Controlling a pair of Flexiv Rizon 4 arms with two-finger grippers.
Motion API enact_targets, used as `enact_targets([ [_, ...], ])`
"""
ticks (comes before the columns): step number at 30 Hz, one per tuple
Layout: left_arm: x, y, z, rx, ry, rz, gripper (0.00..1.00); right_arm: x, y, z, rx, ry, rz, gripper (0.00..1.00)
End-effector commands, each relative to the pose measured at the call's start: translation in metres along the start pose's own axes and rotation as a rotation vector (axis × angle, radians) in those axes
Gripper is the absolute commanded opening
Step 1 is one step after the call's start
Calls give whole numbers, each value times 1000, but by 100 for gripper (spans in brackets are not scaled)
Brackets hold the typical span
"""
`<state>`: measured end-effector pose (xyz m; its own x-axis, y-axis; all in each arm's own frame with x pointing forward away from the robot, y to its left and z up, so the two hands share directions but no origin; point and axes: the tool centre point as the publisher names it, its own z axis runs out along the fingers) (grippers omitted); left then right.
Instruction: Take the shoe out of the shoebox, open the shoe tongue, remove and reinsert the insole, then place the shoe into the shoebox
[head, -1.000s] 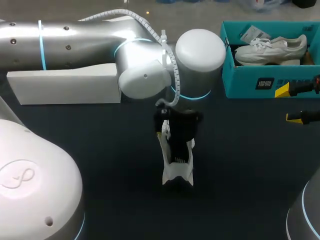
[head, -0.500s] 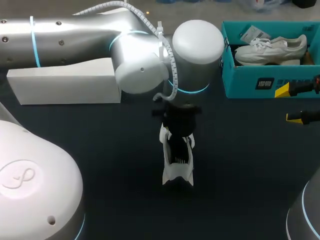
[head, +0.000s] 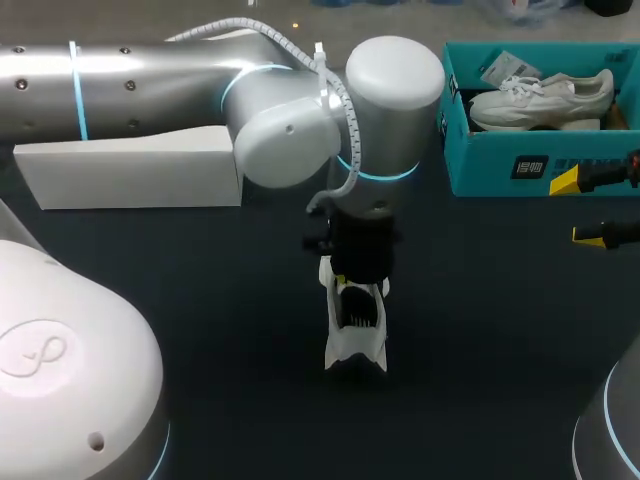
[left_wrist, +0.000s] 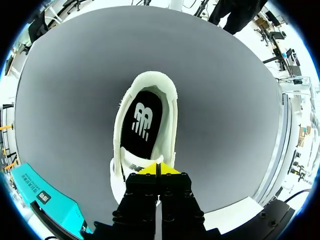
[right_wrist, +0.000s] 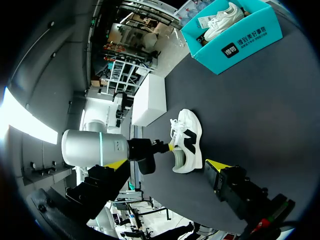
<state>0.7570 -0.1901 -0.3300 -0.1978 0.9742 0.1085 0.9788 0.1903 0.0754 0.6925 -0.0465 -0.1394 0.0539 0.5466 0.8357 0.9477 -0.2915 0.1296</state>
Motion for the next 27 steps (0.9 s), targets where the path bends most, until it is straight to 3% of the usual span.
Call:
enact_targets([
  [1, -4, 9, 1, 15, 22, -11, 0, 0, -1, 0, -1, -1, 1, 100],
  [12, 5, 53, -45, -89, -101, -24, 0, 0, -1, 0, -1, -1, 1, 100],
  [16, 5, 59, -56, -117, -127, -7, 0, 0, -1, 0, -1, -1, 1, 100],
  [20, -3, 55, -45, -111, -124, 29, 0, 0, -1, 0, -1, -1, 1, 100],
  [27, -12, 40, -5, -44, -119, 46, 0, 0, -1, 0, -1, -1, 1, 100],
])
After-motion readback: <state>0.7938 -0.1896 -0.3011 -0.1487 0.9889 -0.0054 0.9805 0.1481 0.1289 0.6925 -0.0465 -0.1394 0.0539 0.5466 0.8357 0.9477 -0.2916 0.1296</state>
